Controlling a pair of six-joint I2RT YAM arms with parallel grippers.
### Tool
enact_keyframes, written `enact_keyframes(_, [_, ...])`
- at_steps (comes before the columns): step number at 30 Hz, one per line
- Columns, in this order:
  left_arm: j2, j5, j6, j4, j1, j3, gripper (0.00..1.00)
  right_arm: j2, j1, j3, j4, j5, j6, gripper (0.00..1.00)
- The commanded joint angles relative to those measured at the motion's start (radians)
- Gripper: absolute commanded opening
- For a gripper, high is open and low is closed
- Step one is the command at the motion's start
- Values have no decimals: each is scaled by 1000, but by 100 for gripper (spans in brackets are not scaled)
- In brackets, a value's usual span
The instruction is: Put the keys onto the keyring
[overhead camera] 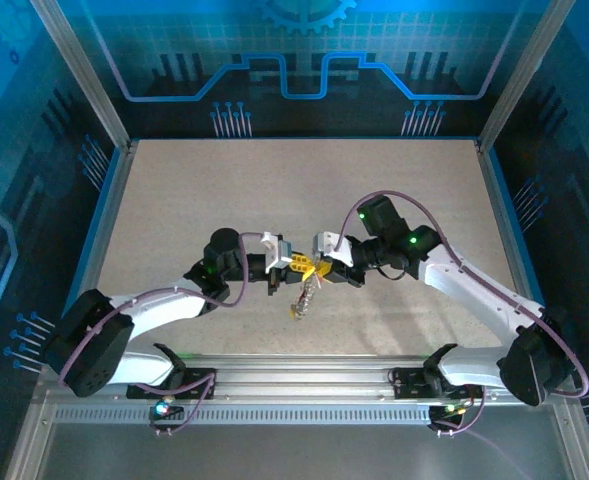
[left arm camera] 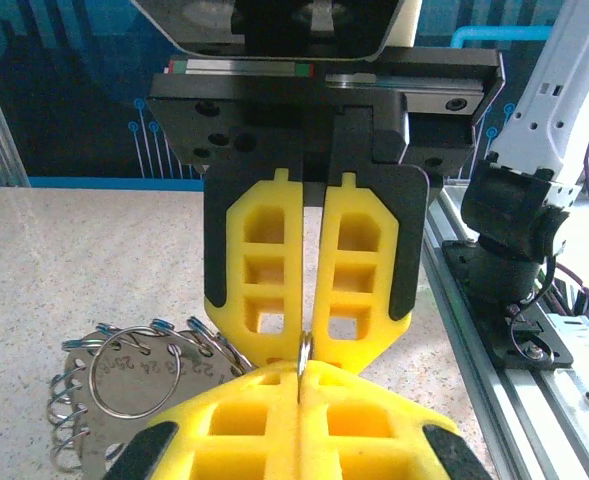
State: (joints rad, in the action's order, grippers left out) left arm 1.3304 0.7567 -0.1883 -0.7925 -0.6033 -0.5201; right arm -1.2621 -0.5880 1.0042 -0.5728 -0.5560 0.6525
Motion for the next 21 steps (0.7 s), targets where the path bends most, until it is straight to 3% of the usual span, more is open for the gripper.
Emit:
enact_keyframes(1, [16, 4, 6, -97, -30, 1, 0, 27, -2, -7, 94, -109, -32, 15])
enact_keyframes(8, [7, -16, -2, -102, -32, 14, 0, 43, 22, -22, 112, -146, -52, 18])
enact_keyframes(16, [3, -39, 10, -128, -32, 27, 0, 32, 24, -15, 97, -148, -41, 3])
enact_keyframes(21, [-49, -58, -60, 34, -32, 24, 14, 29, 18, -3, 59, -103, -24, 0])
